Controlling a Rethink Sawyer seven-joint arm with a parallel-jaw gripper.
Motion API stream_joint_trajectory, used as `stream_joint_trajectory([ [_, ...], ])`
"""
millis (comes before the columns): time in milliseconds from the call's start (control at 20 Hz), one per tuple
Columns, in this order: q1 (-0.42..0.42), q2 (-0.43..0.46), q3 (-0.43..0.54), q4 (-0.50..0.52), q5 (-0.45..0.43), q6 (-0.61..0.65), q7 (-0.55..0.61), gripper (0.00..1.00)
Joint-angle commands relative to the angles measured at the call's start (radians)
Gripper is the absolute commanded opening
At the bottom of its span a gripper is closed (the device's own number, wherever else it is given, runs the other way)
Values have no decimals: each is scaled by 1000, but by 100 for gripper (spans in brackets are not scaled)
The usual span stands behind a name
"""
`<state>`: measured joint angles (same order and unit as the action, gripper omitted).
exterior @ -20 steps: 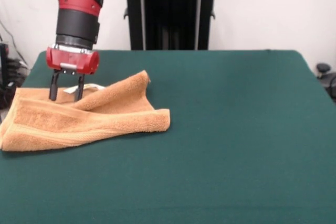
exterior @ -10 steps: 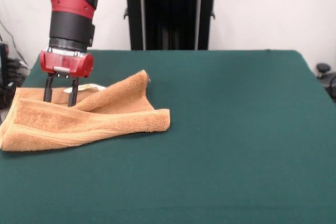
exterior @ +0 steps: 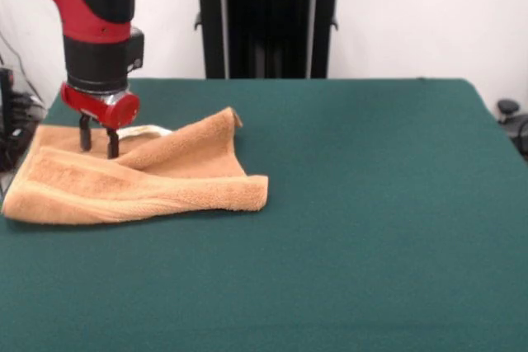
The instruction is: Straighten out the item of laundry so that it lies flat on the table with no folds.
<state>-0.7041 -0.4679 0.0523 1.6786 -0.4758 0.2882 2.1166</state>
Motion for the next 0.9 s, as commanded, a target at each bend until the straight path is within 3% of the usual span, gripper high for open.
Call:
stream_joint_trajectory([
  [50,45,146,38,-7,87,582,-117,100],
  [400,59,178,41,-74,56,750,-99,100],
  [800,41,152,57,-41,40,742,-76,100],
  [900,48,130,54,-36,24,690,-66,100],
])
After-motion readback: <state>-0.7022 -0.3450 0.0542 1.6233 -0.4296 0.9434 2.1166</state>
